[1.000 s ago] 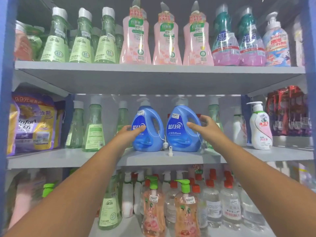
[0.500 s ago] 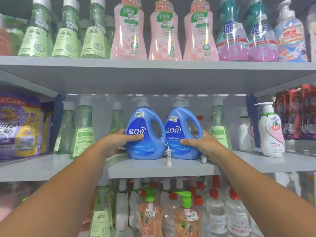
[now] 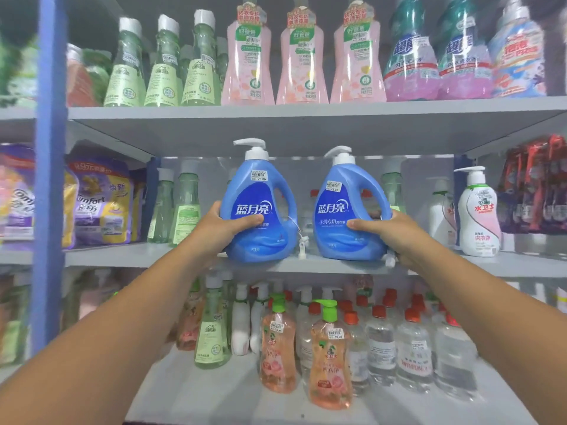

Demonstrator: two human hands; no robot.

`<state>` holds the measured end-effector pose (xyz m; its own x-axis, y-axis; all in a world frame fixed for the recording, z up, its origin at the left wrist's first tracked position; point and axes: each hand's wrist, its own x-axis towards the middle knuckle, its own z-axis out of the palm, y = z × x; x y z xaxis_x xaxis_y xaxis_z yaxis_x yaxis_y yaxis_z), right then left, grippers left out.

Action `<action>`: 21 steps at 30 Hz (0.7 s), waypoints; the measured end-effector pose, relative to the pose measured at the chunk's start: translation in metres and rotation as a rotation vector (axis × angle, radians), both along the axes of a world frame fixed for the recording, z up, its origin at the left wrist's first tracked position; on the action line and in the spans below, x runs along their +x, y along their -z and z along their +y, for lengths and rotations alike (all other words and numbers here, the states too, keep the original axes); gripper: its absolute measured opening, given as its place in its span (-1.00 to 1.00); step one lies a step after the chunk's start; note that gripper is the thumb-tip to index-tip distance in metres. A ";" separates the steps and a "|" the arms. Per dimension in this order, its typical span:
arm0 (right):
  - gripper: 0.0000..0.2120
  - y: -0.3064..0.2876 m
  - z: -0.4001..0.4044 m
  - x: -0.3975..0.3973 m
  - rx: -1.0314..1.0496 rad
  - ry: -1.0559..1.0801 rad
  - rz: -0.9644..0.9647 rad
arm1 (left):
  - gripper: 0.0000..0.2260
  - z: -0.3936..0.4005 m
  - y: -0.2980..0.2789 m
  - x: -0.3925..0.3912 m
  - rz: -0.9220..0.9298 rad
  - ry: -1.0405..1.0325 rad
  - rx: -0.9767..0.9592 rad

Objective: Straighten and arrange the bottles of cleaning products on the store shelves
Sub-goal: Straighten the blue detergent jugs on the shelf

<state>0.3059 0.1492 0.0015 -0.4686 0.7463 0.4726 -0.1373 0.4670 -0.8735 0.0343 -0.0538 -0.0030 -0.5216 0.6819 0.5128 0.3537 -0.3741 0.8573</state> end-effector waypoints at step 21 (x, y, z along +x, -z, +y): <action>-0.59 0.104 -0.212 -0.120 -0.091 -0.647 0.050 | -0.28 -0.293 0.126 -0.006 -0.178 -0.661 0.135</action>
<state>0.1854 -0.0624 -0.1020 -0.8153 0.3591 0.4542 -0.4075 0.2014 -0.8907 0.0284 -0.3465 -0.1286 -0.8890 0.1292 0.4393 0.4026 -0.2363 0.8843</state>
